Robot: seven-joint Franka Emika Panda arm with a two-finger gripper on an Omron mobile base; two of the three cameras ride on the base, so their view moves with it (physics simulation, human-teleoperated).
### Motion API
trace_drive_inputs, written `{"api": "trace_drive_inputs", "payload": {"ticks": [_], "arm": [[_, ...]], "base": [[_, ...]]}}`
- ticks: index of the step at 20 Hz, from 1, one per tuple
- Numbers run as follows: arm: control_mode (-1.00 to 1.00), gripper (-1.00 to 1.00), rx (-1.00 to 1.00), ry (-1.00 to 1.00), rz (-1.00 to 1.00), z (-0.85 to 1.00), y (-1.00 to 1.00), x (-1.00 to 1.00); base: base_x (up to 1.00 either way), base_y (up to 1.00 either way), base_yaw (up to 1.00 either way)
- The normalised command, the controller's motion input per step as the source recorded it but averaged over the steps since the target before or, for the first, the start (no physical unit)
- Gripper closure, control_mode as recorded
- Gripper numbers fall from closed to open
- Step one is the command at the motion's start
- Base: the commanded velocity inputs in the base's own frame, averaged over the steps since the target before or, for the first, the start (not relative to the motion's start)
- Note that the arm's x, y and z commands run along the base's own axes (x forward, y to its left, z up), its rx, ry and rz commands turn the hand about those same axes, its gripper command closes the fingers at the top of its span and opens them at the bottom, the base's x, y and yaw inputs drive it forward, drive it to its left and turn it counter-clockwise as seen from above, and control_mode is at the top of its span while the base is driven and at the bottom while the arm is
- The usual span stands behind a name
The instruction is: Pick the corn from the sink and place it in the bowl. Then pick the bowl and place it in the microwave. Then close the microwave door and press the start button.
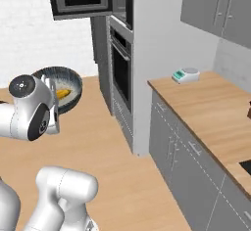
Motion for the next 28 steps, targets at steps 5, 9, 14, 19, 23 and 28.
{"api": "trace_drive_inputs", "payload": {"ticks": [5, 9, 14, 19, 23, 28], "arm": [[1.00, 1.00, 0.00, 0.00, 0.00, 0.00, 0.00, 0.00], [1.00, 1.00, 0.00, 0.00, 0.00, 0.00, 0.00, 0.00], [1.00, 1.00, 0.00, 0.00, 0.00, 0.00, 0.00, 0.00], [1.00, 1.00, 0.00, 0.00, 0.00, 0.00, 0.00, 0.00], [1.00, 1.00, 0.00, 0.00, 0.00, 0.00, 0.00, 0.00], [1.00, 1.00, 0.00, 0.00, 0.00, 0.00, 0.00, 0.00]], "base": [[1.00, 0.37, -0.41], [1.00, 0.64, -0.38], [1.00, 0.71, -0.35], [0.88, 0.80, -0.33], [0.68, 0.78, -0.33], [0.63, 0.67, -0.33]]}}
